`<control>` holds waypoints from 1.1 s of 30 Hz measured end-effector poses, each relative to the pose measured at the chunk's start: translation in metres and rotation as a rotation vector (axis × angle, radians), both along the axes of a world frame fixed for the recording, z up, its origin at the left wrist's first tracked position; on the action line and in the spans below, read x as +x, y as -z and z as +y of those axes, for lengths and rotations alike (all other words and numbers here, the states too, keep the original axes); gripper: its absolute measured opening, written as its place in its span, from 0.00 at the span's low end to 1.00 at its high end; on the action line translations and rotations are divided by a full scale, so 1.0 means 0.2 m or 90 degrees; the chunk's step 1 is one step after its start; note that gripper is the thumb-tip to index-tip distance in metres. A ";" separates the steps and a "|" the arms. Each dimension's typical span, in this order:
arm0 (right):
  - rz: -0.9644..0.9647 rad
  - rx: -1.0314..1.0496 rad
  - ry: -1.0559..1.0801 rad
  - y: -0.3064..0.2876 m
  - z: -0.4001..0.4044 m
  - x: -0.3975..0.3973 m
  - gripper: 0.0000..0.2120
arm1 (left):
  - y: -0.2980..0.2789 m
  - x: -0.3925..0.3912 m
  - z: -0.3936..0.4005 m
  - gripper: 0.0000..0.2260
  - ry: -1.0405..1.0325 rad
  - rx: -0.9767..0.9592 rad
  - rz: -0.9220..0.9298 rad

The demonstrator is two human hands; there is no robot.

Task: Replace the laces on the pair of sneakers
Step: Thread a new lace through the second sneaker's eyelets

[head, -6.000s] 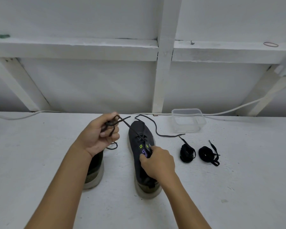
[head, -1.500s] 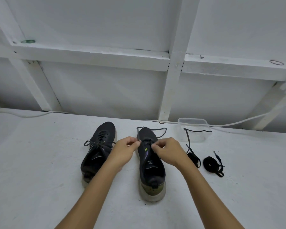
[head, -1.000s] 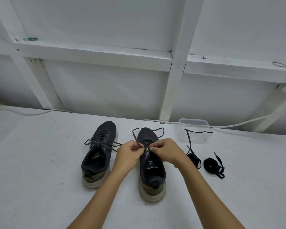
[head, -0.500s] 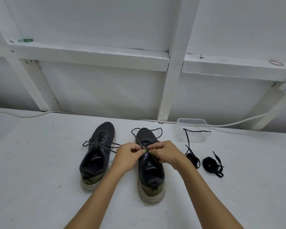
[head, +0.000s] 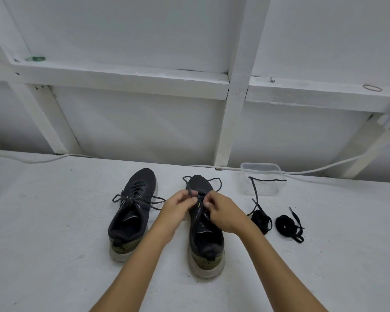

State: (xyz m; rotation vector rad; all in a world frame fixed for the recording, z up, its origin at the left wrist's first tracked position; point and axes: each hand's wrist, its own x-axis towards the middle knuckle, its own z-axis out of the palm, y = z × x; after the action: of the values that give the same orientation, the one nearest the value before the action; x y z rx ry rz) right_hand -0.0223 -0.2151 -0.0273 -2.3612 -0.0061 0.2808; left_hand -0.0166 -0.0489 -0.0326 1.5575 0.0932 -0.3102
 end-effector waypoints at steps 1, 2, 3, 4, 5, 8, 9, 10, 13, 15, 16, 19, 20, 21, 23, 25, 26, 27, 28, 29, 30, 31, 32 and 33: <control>-0.008 -0.001 0.010 0.00 0.00 0.00 0.06 | -0.03 0.02 0.00 0.06 -0.008 -0.035 0.015; -0.013 0.005 0.025 0.01 0.00 -0.01 0.06 | -0.05 0.04 -0.01 0.05 -0.009 -0.047 0.011; -0.011 0.029 0.046 0.01 0.00 -0.01 0.07 | -0.08 0.06 -0.01 0.05 -0.003 -0.050 -0.002; -0.001 0.075 0.073 0.02 -0.01 -0.02 0.07 | -0.10 0.07 -0.01 0.05 0.007 -0.046 -0.018; 0.014 0.135 0.100 0.02 -0.01 -0.03 0.07 | -0.11 0.08 -0.01 0.05 0.019 -0.036 -0.027; 0.035 0.269 0.140 0.03 -0.04 -0.06 0.08 | -0.12 0.10 -0.04 0.03 0.034 -0.020 -0.025; 0.032 0.292 0.145 0.04 -0.05 -0.07 0.08 | -0.13 0.12 -0.04 0.03 0.019 -0.012 -0.021; 0.027 0.312 0.153 0.04 -0.05 -0.08 0.08 | -0.13 0.13 -0.05 0.03 -0.008 -0.002 -0.018; 0.026 0.395 0.208 0.06 -0.07 -0.11 0.09 | -0.12 0.16 -0.06 0.04 -0.112 -0.091 -0.004; 0.036 0.440 0.236 0.07 -0.08 -0.12 0.09 | -0.11 0.15 -0.03 0.05 -0.171 -0.216 -0.006; 0.040 0.455 0.244 0.08 -0.09 -0.12 0.09 | -0.10 0.15 -0.01 0.05 -0.208 -0.260 -0.004; 0.045 0.482 0.263 0.08 -0.09 -0.13 0.09 | -0.03 0.10 0.05 0.04 -0.292 -0.189 0.021; 0.044 0.485 0.264 0.08 -0.08 -0.14 0.09 | 0.00 0.08 0.05 0.04 -0.283 -0.107 0.043; 0.045 0.485 0.263 0.08 -0.07 -0.14 0.09 | 0.03 0.05 0.05 0.04 -0.256 -0.030 0.073; 0.047 0.487 0.255 0.07 -0.06 -0.14 0.10 | 0.08 -0.01 0.04 0.13 -0.178 0.118 0.135; 0.048 0.495 0.243 0.06 -0.05 -0.15 0.09 | 0.11 -0.05 0.02 0.27 -0.135 0.277 0.113; 0.049 0.497 0.237 0.04 -0.05 -0.15 0.09 | 0.11 -0.07 0.01 0.32 -0.150 0.334 0.067; 0.052 0.497 0.234 0.03 -0.05 -0.15 0.09 | 0.09 -0.09 0.00 0.32 -0.183 0.353 0.020; 0.055 0.497 0.232 0.03 -0.05 -0.16 0.09 | 0.08 -0.10 -0.01 0.29 -0.215 0.338 -0.017; 0.059 0.496 0.231 0.02 -0.05 -0.16 0.09 | 0.06 -0.11 -0.01 0.22 -0.226 0.308 -0.043; 0.061 0.497 0.231 0.01 -0.04 -0.16 0.09 | 0.04 -0.10 -0.02 0.13 -0.204 0.281 -0.060; 0.065 0.499 0.232 0.01 -0.04 -0.16 0.09 | 0.03 -0.10 -0.02 0.07 -0.161 0.270 -0.076; 0.069 0.503 0.235 0.01 -0.04 -0.16 0.09 | 0.02 -0.10 -0.03 0.05 -0.113 0.263 -0.093; 0.072 0.511 0.237 0.01 -0.04 -0.16 0.09 | 0.00 -0.11 -0.03 0.06 -0.073 0.258 -0.102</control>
State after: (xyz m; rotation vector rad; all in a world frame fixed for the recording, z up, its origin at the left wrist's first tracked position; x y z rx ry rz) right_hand -0.0536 -0.2240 -0.0291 -1.5094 0.3134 0.1808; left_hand -0.0389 -0.0555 -0.0336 1.9637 0.1246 -0.0755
